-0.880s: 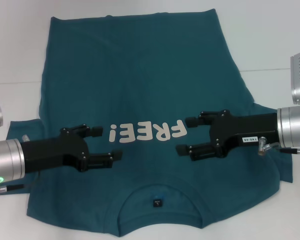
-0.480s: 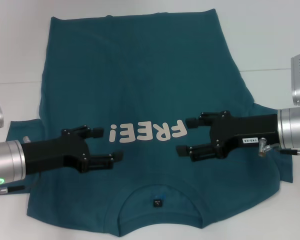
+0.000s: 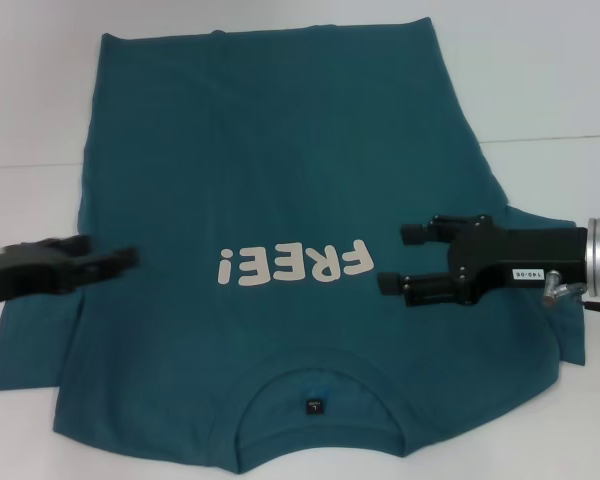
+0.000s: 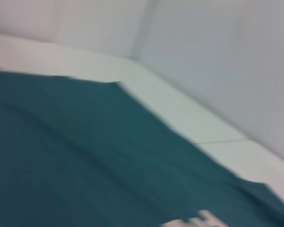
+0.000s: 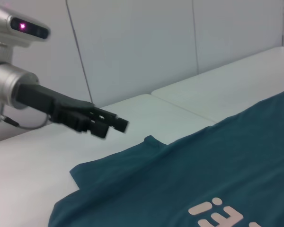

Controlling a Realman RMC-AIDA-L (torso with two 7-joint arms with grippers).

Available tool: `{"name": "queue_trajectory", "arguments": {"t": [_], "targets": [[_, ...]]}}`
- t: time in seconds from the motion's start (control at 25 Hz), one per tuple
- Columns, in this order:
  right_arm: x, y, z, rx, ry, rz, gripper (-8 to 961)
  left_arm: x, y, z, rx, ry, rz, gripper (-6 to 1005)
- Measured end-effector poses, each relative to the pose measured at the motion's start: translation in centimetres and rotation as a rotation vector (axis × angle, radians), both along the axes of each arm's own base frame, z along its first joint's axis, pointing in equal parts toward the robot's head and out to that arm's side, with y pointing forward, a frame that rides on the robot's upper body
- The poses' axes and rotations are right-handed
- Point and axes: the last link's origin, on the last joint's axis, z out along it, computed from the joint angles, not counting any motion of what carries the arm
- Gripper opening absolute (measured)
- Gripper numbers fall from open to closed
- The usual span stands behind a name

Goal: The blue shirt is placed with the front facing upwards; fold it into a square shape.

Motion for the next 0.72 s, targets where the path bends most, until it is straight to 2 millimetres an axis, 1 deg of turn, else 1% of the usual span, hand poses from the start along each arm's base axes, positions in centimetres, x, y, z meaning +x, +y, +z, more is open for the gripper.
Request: {"name": "queue_trajectory", "arguments": {"t": [0.12,0.24,0.36,0.44,0.56,0.72], "targets": [[0.2,-0.1,0.0,0.0,0.001,-0.005,916,-1.6,-0.5,2.2,0.041,0.028,0.146,919],[0.2,-0.1,0.0,0.0,0.002,-0.006,916,-3.1,-0.6,3.7,0.054,0.047,0.286,920],[0.1,-0.1,-0.1,0.0,0.002,-0.001,916,-4.5,-0.4,4.6,0.051,0.061,0.413,920],[-0.1,-0.1,-0.2,0.0,0.001,0.005,916,-5.0,-0.3,4.8,0.049,0.075,0.462,920],[-0.2,0.0,-0.2,-0.001,-0.001,0.011,916,-5.5,0.0,4.6,0.051,0.108,0.489,920],[-0.2,0.0,-0.2,-0.003,-0.002,0.011,916,-5.8,0.5,3.9,0.04,0.157,0.501,920]]}}
